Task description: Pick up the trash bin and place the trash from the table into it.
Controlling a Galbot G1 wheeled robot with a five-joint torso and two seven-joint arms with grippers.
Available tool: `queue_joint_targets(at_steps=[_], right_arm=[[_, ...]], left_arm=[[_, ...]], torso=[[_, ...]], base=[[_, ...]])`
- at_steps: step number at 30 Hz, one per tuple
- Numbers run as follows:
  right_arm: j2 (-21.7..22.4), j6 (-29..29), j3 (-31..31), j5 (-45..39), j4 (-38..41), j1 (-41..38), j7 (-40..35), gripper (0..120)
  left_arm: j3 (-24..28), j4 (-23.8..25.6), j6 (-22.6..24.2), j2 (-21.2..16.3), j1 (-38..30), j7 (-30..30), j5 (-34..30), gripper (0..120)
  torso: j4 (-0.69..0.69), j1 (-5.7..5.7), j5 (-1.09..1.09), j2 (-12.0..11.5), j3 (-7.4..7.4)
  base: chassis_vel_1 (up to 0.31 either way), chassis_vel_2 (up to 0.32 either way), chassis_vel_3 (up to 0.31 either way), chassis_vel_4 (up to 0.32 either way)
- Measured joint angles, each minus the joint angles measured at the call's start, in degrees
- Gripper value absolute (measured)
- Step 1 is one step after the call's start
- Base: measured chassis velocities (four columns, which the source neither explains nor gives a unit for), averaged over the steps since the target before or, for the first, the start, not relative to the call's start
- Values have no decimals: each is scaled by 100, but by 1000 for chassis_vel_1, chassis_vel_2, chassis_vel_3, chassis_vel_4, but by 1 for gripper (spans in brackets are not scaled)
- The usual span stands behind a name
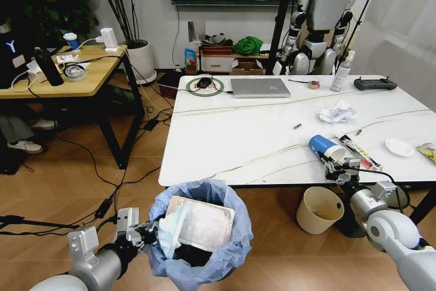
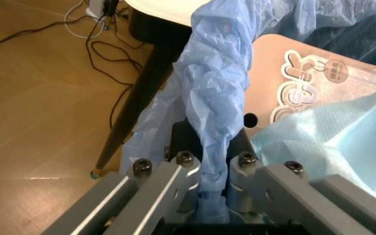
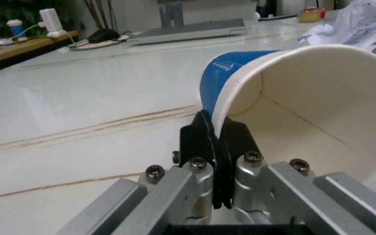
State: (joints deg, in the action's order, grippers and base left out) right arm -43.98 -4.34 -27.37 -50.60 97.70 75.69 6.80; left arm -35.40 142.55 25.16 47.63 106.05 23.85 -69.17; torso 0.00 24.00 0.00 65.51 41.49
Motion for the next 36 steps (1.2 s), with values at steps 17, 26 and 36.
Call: queue_joint_targets(at_steps=[17, 26, 36], right_arm=[[1417, -444, -994, -96, 1876, 856, 1176, 0], [2501, -336, -666, -432, 2664, -12, 1783, 0], [3645, 460, 311, -525, 3621, -1132, 2099, 0]], left_arm=[[161, 2, 4, -37, 43, -18, 54, 0], [145, -4, 8, -112, -9, -19, -23, 0], [77, -54, 10, -192, -21, -36, -112, 0]], torso=[[0, 0, 1, 0, 0], [1, 0, 2, 0, 0], [1, 0, -1, 0, 0]], base=[[0, 0, 0, 0], [0, 0, 0, 0], [0, 0, 0, 0]])
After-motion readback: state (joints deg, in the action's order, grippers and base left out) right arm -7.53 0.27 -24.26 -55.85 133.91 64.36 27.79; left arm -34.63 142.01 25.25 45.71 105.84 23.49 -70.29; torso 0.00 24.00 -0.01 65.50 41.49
